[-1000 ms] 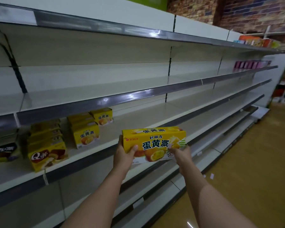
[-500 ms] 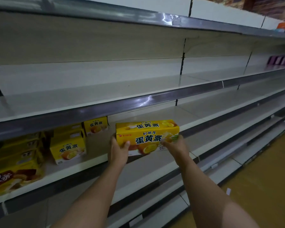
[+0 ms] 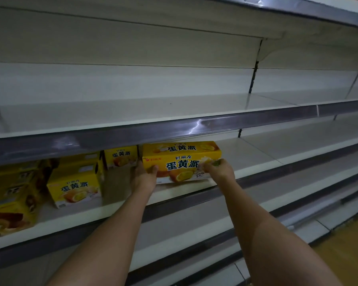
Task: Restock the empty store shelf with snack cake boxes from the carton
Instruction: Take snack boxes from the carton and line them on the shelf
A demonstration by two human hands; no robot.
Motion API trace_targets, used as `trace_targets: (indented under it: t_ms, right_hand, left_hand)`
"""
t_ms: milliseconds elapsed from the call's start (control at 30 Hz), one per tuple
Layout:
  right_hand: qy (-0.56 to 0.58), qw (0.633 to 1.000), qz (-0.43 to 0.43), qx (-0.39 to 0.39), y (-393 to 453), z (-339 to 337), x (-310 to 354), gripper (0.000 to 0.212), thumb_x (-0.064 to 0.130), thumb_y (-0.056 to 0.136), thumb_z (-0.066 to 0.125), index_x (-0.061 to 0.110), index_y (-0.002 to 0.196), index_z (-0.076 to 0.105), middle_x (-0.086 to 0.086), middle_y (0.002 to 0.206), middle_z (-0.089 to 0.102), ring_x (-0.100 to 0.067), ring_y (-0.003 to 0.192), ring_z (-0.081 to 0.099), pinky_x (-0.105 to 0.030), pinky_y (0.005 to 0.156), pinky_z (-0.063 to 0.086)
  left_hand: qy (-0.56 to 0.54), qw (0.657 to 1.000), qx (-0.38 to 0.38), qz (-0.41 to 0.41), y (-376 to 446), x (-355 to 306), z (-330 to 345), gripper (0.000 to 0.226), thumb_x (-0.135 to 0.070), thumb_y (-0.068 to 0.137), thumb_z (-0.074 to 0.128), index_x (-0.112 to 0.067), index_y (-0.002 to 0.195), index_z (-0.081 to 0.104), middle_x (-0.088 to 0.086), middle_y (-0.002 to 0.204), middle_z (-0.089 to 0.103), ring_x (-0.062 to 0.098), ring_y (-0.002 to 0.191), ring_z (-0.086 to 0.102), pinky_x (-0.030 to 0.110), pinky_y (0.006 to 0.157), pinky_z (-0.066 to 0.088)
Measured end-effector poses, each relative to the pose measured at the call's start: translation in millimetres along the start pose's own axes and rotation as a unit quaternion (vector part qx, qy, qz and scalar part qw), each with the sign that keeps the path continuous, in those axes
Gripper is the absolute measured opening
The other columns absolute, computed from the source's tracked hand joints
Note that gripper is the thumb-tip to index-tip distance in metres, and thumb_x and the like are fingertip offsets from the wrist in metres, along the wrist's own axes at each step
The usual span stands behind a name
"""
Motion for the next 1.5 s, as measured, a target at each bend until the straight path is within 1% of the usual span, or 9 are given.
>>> trace_targets:
  t_ms: [233, 400, 567, 667, 833, 1133, 1267, 1367, 1500]
  right_hand:
    - [0.006, 1.0, -0.02, 0.022, 55, 11, 0, 0.058, 0.035, 0.068, 0.081, 0.01, 0.113, 0.054, -0.007, 0.109, 0.063, -0.026, 0.099, 0.061, -0.038, 0.088, 0.051]
    - [0.051, 0.998, -0.032, 0.037, 83, 24, -9, 0.06, 0.03, 0.071, 0.081, 0.008, 0.118, 0.052, -0.01, 0.114, 0.062, -0.03, 0.108, 0.06, -0.04, 0.094, 0.048]
    - [0.02, 0.998, -0.038, 0.036, 98, 38, -3, 0.062, 0.03, 0.084, 0.067, 0.012, 0.137, 0.041, -0.016, 0.132, 0.042, -0.037, 0.114, 0.053, -0.045, 0.099, 0.046]
    - [0.006, 0.998, -0.055, 0.03, 104, 44, 0, 0.061, 0.03, 0.088, 0.063, 0.013, 0.141, 0.039, -0.018, 0.136, 0.035, -0.04, 0.116, 0.05, -0.042, 0.1, 0.044]
    - [-0.03, 0.995, -0.094, 0.022, 113, 55, 5, 0.057, 0.034, 0.091, 0.057, 0.012, 0.14, 0.039, -0.019, 0.134, 0.038, -0.041, 0.114, 0.051, -0.04, 0.096, 0.041]
    - [-0.043, 0.988, -0.139, 0.046, 121, 68, 21, 0.067, 0.035, 0.092, 0.055, 0.002, 0.142, 0.026, -0.021, 0.139, 0.041, -0.038, 0.125, 0.046, -0.039, 0.098, 0.039]
    - [-0.054, 0.984, -0.168, 0.032, 123, 70, 24, 0.061, 0.032, 0.092, 0.057, -0.001, 0.134, 0.026, -0.024, 0.128, 0.055, -0.04, 0.116, 0.054, -0.039, 0.086, 0.043]
    - [-0.064, 0.983, -0.164, 0.054, 125, 77, 25, 0.052, 0.03, 0.091, 0.056, 0.0, 0.128, 0.033, -0.023, 0.129, 0.053, -0.04, 0.118, 0.052, -0.04, 0.09, 0.042]
    - [-0.085, 0.981, -0.157, 0.074, 131, 81, 26, 0.062, 0.028, 0.086, 0.061, 0.005, 0.137, 0.035, -0.018, 0.136, 0.043, -0.038, 0.124, 0.046, -0.042, 0.102, 0.04]
  left_hand:
    - [-0.002, 0.998, -0.066, -0.004, 23, 4, 28, 0.047, -0.033, 0.093, 0.056, -0.013, 0.133, 0.046, 0.016, 0.128, 0.056, 0.036, 0.115, 0.054, 0.048, 0.096, 0.045]
    - [0.036, 0.995, -0.095, 0.012, 31, 9, 34, 0.027, -0.022, 0.095, 0.055, -0.014, 0.121, 0.056, 0.015, 0.119, 0.061, 0.036, 0.108, 0.057, 0.045, 0.092, 0.048]
    - [0.222, 0.964, -0.137, 0.054, 55, 6, 25, 0.035, -0.026, 0.093, 0.057, -0.02, 0.127, 0.054, 0.021, 0.124, 0.054, 0.043, 0.104, 0.057, 0.047, 0.083, 0.049]
    - [0.255, 0.953, -0.142, 0.077, 68, 4, 26, 0.036, -0.024, 0.092, 0.058, -0.015, 0.126, 0.057, 0.022, 0.123, 0.056, 0.041, 0.107, 0.055, 0.046, 0.083, 0.047]
    - [0.173, 0.969, -0.168, 0.056, 81, 8, 29, 0.029, -0.013, 0.09, 0.057, -0.007, 0.118, 0.059, 0.022, 0.116, 0.061, 0.042, 0.104, 0.059, 0.047, 0.083, 0.05]
    - [0.024, 0.981, -0.194, 0.013, 87, 9, 48, 0.049, -0.009, 0.091, 0.055, -0.002, 0.136, 0.036, 0.025, 0.13, 0.053, 0.044, 0.115, 0.053, 0.046, 0.092, 0.046]
    - [-0.023, 0.983, -0.181, 0.002, 83, 4, 54, 0.048, -0.001, 0.088, 0.053, 0.003, 0.132, 0.034, 0.024, 0.131, 0.049, 0.042, 0.116, 0.051, 0.043, 0.091, 0.045]
    - [-0.046, 0.984, -0.171, 0.003, 83, 7, 56, 0.055, -0.002, 0.086, 0.053, -0.003, 0.136, 0.031, 0.021, 0.136, 0.047, 0.042, 0.118, 0.05, 0.044, 0.095, 0.045]
    - [-0.068, 0.988, -0.137, 0.026, 88, 12, 58, 0.08, 0.001, 0.083, 0.055, -0.021, 0.151, 0.02, 0.01, 0.148, 0.039, 0.034, 0.128, 0.045, 0.041, 0.102, 0.042]
Point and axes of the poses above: each hand's wrist, its own y-axis towards the middle knuckle, its own z-axis out of the palm, x = y × z, the point moved 6 cm from there along y, towards the middle knuckle
